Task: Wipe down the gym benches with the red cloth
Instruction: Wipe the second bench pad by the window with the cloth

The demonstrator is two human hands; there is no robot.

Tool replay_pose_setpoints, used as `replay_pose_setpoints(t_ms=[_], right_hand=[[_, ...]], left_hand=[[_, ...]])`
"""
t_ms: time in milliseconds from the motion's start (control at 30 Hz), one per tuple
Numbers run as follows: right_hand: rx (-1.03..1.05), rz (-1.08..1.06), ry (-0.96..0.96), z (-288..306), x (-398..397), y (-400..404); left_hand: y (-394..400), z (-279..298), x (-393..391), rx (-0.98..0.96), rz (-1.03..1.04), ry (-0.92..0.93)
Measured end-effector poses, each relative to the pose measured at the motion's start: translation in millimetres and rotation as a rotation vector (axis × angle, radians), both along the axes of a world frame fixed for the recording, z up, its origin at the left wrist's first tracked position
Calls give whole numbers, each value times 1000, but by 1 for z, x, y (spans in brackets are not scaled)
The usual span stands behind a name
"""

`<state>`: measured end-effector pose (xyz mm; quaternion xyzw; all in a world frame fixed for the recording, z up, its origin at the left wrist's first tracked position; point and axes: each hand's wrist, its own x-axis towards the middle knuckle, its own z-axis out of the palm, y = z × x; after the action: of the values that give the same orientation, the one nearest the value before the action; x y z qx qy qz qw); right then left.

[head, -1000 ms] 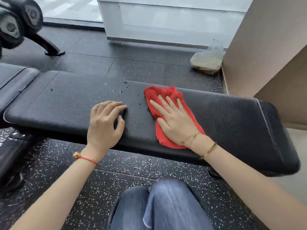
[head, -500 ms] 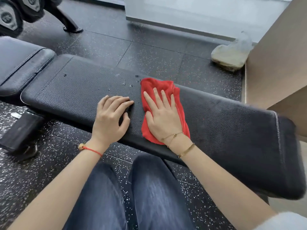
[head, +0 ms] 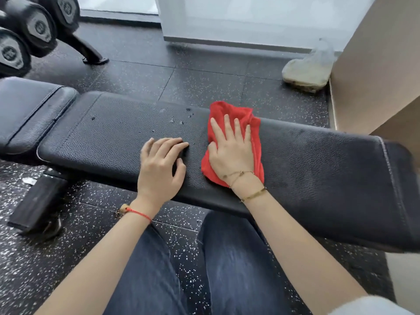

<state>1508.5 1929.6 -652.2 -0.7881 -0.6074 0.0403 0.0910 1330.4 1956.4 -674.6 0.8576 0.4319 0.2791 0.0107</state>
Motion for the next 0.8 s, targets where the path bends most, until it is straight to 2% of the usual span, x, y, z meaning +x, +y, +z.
replay_pose_setpoints(t_ms=[100,200,300,400,500,667,733,800], right_hand=[[32,114,25,0,-26,-27],[38,163,46,-1,-20,-68],[11,10,-1,-1,25,-87],[-43,-222,-10,3,65,-72],[-36,-329,3,3,52,-40],[22,-20,-7,1,-19,-38],[32,73,3,1,-21,-58],[31,62,6,0,-2,-78]], left_hand=[[1,-1,-1,10,-12,-20],[3,-3,-2,14,-14,-36],[3,-4,-3,16,-16,-39],[3,-6,-3,14,-14,-34],[3,-6,-3,0,-3,-40],[4,-5,-2,-13,6,-48],[4,-5,-3,-16,6,-44],[4,-4,-3,-17,6,-42]])
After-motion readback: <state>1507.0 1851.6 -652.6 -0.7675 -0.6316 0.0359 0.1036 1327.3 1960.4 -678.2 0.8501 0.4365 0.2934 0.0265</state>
